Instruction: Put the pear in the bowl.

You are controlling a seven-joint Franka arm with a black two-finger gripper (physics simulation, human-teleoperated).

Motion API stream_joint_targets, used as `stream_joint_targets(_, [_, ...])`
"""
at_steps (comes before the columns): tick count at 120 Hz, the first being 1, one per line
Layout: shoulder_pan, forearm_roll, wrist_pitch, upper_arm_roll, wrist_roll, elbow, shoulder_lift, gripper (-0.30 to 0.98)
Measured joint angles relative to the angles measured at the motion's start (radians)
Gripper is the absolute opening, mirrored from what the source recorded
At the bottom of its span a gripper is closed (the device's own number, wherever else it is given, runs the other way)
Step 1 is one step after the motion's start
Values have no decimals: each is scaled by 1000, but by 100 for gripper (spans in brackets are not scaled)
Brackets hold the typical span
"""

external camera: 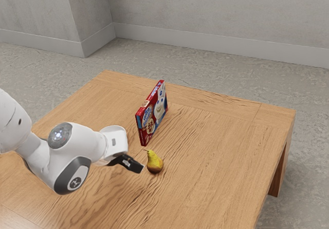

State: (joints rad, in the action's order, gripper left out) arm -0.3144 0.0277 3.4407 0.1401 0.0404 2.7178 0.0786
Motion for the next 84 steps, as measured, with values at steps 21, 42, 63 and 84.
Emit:
stream_joint_targets(21, [2, -3, 28, -24, -13, -26, 42, 69])
stream_joint_targets(42, [2, -1, 39, -46, -64, -43, 90, 69])
stream_joint_targets(63, [4, 0, 43, -64, -144, -86, 136, 69])
stream_joint_targets(84, [6, 13, 44, -61, -213, -162, 201, 69])
